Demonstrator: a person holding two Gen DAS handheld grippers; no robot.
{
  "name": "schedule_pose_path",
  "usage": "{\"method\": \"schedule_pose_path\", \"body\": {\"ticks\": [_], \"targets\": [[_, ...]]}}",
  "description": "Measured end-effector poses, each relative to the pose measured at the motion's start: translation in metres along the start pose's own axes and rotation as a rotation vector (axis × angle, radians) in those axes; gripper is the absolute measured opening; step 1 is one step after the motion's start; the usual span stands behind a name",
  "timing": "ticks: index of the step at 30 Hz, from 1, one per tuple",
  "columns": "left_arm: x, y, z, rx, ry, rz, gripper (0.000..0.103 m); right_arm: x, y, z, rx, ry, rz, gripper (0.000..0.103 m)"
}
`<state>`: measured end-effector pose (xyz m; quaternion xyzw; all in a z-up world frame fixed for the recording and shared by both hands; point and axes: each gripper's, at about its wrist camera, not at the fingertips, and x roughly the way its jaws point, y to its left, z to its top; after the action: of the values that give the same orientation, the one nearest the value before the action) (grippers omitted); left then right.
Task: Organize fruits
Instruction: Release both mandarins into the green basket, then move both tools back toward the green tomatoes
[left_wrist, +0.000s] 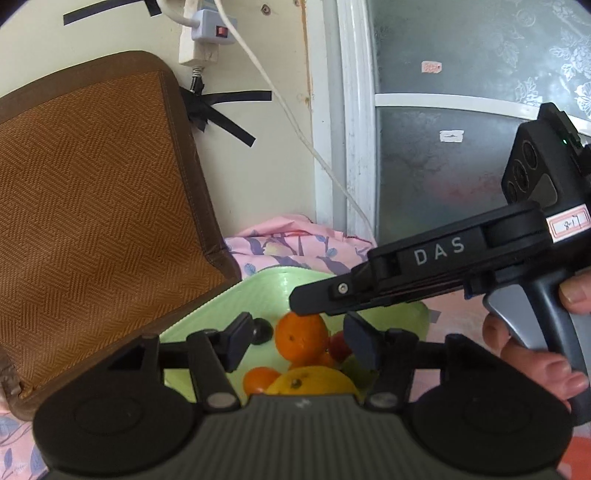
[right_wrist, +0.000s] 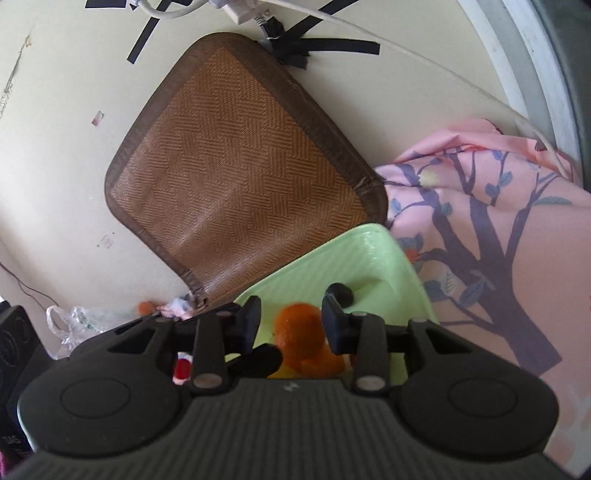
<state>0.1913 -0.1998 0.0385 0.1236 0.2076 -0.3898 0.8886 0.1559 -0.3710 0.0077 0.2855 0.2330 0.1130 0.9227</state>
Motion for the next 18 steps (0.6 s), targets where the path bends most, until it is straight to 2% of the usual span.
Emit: {"method": "schedule_pose_path", "body": {"ticks": [2,4,7,9,12,15,18], "targets": [[-0.009,0.004,-0.001,-0.026,-0.007,0.008,0.056,-0.012,0.000,0.000,0.009,-0.047,0.005,0.040],[-0.035,0.014,0.000,-0.064,-0.041,0.028,0.056,-0.029,0.006,0.001,-0.001,-0.094,0.018,0.040],[-0.099,0.046,-0.002,-0.214,-0.122,0.040,0.056,-0.065,0.030,-0.004,-0.077,-0.182,0.060,0.040],[-0.152,0.069,-0.014,-0.334,-0.172,0.077,0.056,-0.092,0.053,-0.014,-0.138,-0.241,0.107,0.040],[-0.227,0.084,-0.047,-0.435,-0.210,0.197,0.056,-0.127,0.085,-0.046,-0.233,-0.312,0.199,0.040],[-0.271,0.075,-0.091,-0.457,-0.160,0.346,0.056,-0.129,0.106,-0.089,-0.279,-0.279,0.226,0.040],[-0.276,0.066,-0.127,-0.471,-0.003,0.465,0.056,-0.101,0.117,-0.125,-0.276,-0.118,0.180,0.038]]}}
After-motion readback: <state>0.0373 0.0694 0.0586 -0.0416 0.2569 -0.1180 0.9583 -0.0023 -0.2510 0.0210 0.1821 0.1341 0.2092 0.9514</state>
